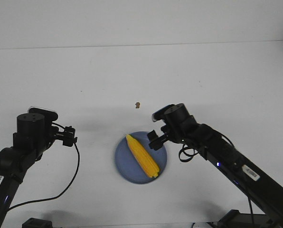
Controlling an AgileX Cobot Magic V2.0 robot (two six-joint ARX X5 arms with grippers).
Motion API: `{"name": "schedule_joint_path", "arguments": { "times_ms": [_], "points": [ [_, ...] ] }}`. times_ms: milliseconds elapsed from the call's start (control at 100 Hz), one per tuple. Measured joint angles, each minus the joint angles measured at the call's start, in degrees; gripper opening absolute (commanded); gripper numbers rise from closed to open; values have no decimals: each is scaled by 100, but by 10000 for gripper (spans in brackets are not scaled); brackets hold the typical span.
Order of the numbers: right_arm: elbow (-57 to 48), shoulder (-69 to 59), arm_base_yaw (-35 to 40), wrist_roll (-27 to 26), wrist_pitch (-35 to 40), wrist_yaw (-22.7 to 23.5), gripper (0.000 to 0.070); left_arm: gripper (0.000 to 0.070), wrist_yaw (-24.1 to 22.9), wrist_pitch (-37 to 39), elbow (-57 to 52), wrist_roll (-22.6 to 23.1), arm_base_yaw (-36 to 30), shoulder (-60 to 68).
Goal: Place corn on plate with both arms
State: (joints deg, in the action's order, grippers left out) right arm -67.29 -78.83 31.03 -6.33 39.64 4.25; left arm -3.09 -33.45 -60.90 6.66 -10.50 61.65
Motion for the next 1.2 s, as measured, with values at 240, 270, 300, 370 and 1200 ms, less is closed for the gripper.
{"name": "schedule_joint_path", "arguments": {
  "times_ms": [240, 270, 300, 370, 1200],
  "points": [
    [0, 977, -1095, 278, 424, -192, 545, 451, 0, -2, -2, -76, 0, 0],
    [0, 1080, -1226, 317, 487, -212, 545, 451, 2, -2, -2, -83, 0, 0],
    [0, 1187, -1357, 339, 544, -229, 545, 451, 2, -2, -2, -90, 0, 0],
    [17, 1488, -1635, 374, 595, -260, 545, 451, 0, -2, -2, -129, 0, 0],
    [3204, 5641, -2542, 361, -450, -299, 544, 521, -334, 898, 2251, -1113, 127, -2704]
  ]
}}
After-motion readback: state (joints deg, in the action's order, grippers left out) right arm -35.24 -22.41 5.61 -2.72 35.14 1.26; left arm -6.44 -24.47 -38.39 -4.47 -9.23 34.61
